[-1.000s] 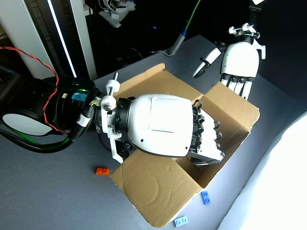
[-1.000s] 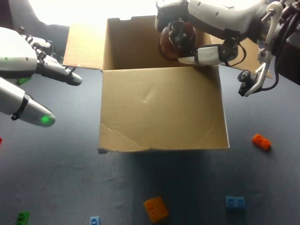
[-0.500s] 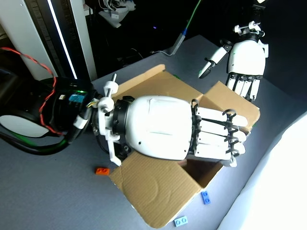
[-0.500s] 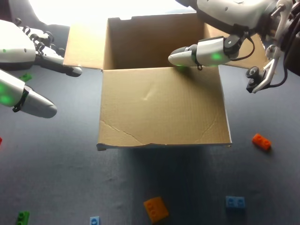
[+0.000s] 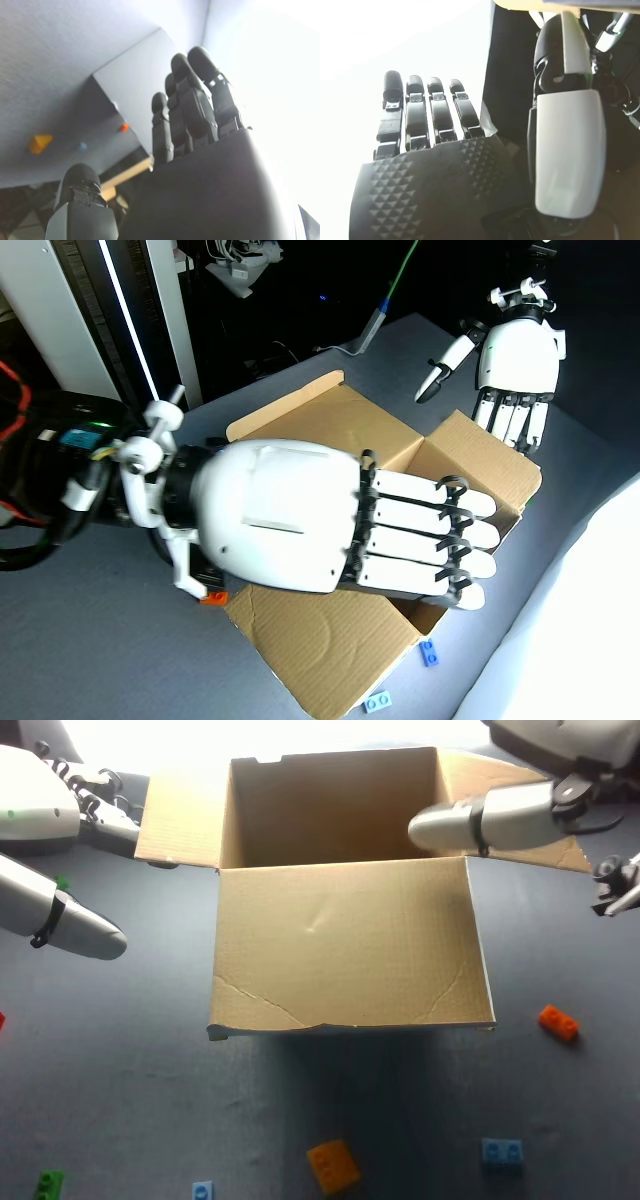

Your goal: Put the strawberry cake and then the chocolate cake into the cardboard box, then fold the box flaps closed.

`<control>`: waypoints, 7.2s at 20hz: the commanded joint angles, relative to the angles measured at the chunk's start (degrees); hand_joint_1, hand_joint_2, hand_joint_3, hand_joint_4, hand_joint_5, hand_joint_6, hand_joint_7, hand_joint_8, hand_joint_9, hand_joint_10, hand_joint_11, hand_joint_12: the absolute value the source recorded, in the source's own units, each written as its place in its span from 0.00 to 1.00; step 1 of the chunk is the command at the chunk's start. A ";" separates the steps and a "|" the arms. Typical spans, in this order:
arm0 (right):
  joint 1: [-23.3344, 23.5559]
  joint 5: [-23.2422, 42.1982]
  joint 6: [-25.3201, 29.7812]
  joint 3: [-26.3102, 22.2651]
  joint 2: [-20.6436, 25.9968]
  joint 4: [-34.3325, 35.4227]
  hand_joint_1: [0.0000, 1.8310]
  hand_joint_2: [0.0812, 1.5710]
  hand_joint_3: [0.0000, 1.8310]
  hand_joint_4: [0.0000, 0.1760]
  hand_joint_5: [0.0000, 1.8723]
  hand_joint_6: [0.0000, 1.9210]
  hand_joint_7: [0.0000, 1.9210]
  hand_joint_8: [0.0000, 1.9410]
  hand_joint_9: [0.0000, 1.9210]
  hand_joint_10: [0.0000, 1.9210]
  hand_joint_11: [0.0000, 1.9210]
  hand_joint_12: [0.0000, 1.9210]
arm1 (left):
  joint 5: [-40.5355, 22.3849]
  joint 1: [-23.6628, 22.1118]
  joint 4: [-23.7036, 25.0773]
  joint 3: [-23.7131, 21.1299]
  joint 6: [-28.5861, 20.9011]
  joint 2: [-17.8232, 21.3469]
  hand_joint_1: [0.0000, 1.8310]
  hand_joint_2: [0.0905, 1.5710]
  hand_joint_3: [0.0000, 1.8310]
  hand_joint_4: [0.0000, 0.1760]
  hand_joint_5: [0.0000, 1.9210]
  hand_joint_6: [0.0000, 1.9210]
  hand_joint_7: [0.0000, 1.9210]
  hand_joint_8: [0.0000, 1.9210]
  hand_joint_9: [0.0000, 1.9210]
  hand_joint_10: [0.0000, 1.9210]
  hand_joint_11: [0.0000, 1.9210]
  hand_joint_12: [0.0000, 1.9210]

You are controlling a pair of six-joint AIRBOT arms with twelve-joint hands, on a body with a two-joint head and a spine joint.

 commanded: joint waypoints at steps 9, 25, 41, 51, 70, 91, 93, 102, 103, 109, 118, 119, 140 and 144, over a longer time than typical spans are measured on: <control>0.23 11.65 -2.58 -2.06 9.71 6.68 0.06 0.73 0.01 0.00 0.03 0.00 0.07 0.00 0.06 0.01 0.00 0.23 | 0.18 -3.97 -3.71 0.18 0.11 0.56 0.00 0.68 0.01 0.30 0.16 0.00 0.21 0.00 0.25 0.00 0.04 0.56; -23.68 18.28 -9.71 1.39 13.23 23.21 0.03 0.80 0.01 0.00 0.07 0.00 0.09 0.00 0.08 0.00 0.00 0.26 | -0.58 -10.61 1.22 -5.35 0.08 0.22 0.00 0.75 0.01 0.19 0.16 0.00 0.21 0.00 0.25 0.00 0.04 0.54; -31.51 14.85 -5.67 -1.82 6.29 12.93 0.01 0.80 0.00 0.00 0.07 0.00 0.08 0.00 0.08 0.00 0.00 0.26 | 2.27 -9.87 11.48 -10.28 0.23 -2.36 0.00 0.75 0.00 0.19 0.16 0.00 0.21 0.00 0.24 0.00 0.04 0.56; -28.58 17.83 -10.77 -4.04 3.71 8.24 0.01 0.80 0.00 0.00 0.07 0.00 0.09 0.00 0.08 0.00 0.00 0.30 | 2.29 -11.84 13.22 -13.33 1.09 -1.71 0.00 0.75 0.00 0.19 0.17 0.00 0.21 0.00 0.24 0.00 0.03 0.57; -18.31 21.96 -11.22 -9.36 9.95 8.75 0.02 0.79 0.00 0.00 0.06 0.00 0.09 0.00 0.09 0.00 0.00 0.31 | 1.91 -13.59 13.99 -7.87 -1.93 -1.55 0.00 0.75 0.00 0.18 0.16 0.00 0.21 0.00 0.25 0.00 0.04 0.59; -8.56 5.31 -11.61 -6.64 3.08 9.57 0.00 0.80 0.00 0.00 0.07 0.00 0.08 0.00 0.09 0.00 0.00 0.34 | -8.46 -10.02 15.92 0.61 1.37 1.06 0.00 0.75 0.00 0.18 0.17 0.00 0.21 0.00 0.24 0.00 0.03 0.58; -8.33 4.42 -11.65 -6.32 2.89 8.45 0.00 0.80 0.00 0.00 0.07 0.00 0.10 0.00 0.09 0.00 0.00 0.30 | -9.21 -8.33 14.31 -0.17 2.76 1.54 0.00 0.75 0.00 0.23 0.17 0.00 0.22 0.00 0.25 0.00 0.04 0.57; -7.63 1.58 -11.33 -6.24 2.72 6.65 0.01 0.81 0.00 0.00 0.09 0.00 0.11 0.01 0.09 0.01 0.00 0.32 | -14.04 -1.82 5.52 -2.99 6.20 2.95 0.00 0.75 0.00 0.15 0.16 0.00 0.22 0.00 0.25 0.00 0.02 0.60; -7.66 1.60 -10.64 -6.23 2.73 6.65 0.03 0.81 0.00 0.00 0.09 0.00 0.12 0.01 0.10 0.01 0.00 0.30 | -14.23 -1.13 4.41 -3.27 6.71 3.07 0.00 0.76 0.00 0.16 0.16 0.00 0.22 0.00 0.25 0.00 0.02 0.60; -7.90 1.44 -9.77 -6.25 2.80 6.66 0.03 0.80 0.00 0.00 0.10 0.01 0.15 0.01 0.12 0.01 0.00 0.32 | -14.53 2.03 0.11 -5.33 10.02 3.81 0.00 0.76 0.00 0.13 0.16 0.00 0.20 0.00 0.25 0.00 0.03 0.57; -6.01 4.72 -9.06 -6.38 5.87 11.57 0.04 0.80 0.00 0.00 0.11 0.00 0.15 0.00 0.13 0.01 0.00 0.38 | -16.32 4.61 -3.05 -5.49 11.67 4.13 0.00 0.74 0.00 0.13 0.16 0.00 0.19 0.00 0.23 0.00 0.03 0.54; -5.57 5.19 -8.94 -6.55 6.54 12.59 0.04 0.80 0.00 0.00 0.11 0.00 0.15 0.00 0.13 0.01 0.00 0.38 | -16.33 4.86 -3.04 -5.53 11.98 4.13 0.00 0.74 0.00 0.13 0.16 0.00 0.19 0.00 0.23 0.00 0.03 0.54; -12.97 8.03 -9.33 -17.20 23.64 20.39 0.02 0.80 0.00 0.00 0.10 0.00 0.13 0.00 0.12 0.01 0.00 0.37 | -18.51 12.24 -6.76 -18.79 15.62 6.43 0.00 0.74 0.00 0.26 0.17 0.00 0.19 0.00 0.24 0.00 0.03 0.56; -12.97 8.49 -9.33 -17.21 23.48 20.38 0.02 0.81 0.00 0.00 0.09 0.00 0.11 0.00 0.10 0.00 0.00 0.34 | -16.90 11.94 -7.22 -20.87 15.60 6.56 0.00 0.75 0.00 0.20 0.16 0.00 0.18 0.00 0.23 0.00 0.01 0.58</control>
